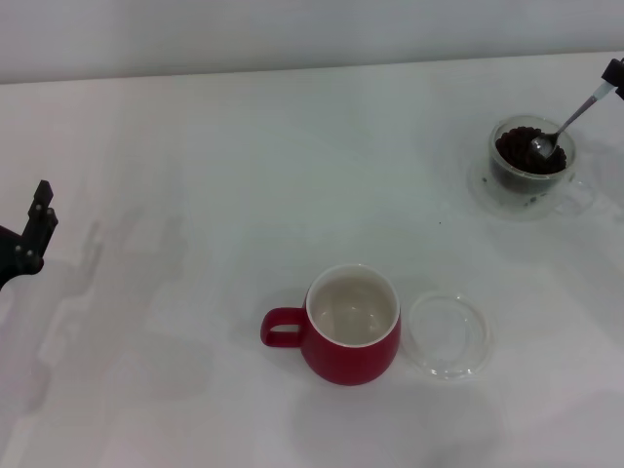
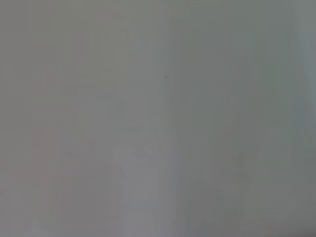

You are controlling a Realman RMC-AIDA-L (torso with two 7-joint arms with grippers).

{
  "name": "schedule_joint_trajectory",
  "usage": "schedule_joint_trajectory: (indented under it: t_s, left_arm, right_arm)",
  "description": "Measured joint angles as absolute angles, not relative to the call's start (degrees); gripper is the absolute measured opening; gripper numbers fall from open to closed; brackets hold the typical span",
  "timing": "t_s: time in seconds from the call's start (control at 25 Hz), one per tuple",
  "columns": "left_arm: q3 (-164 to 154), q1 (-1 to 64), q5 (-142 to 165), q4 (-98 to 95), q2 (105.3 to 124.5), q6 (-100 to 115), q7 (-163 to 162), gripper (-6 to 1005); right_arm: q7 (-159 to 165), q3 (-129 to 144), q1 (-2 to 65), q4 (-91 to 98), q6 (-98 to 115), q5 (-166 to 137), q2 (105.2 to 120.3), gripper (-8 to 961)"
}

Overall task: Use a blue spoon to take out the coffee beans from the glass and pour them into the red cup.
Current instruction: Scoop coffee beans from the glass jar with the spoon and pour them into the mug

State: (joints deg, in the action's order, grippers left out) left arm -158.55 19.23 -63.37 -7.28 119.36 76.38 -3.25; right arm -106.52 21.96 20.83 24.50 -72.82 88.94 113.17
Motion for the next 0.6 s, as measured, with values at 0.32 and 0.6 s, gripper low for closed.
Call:
schedule_joint_trajectory:
  t_s: [0.32,0.6]
  left_arm:
    - [-158.6,19.3,-63.4,-7.2,119.36,76.4,-3.2,608]
    - [-158.6,19.4,-63.4,-7.1,119.35,76.4,-3.2,608]
  right_arm:
    - [-100.2,21.6,20.4,24.4,-70.5,89.3,113.72,143]
    - [-96.7,21.9,20.3,24.4,-68.0,89.2,114.33,143]
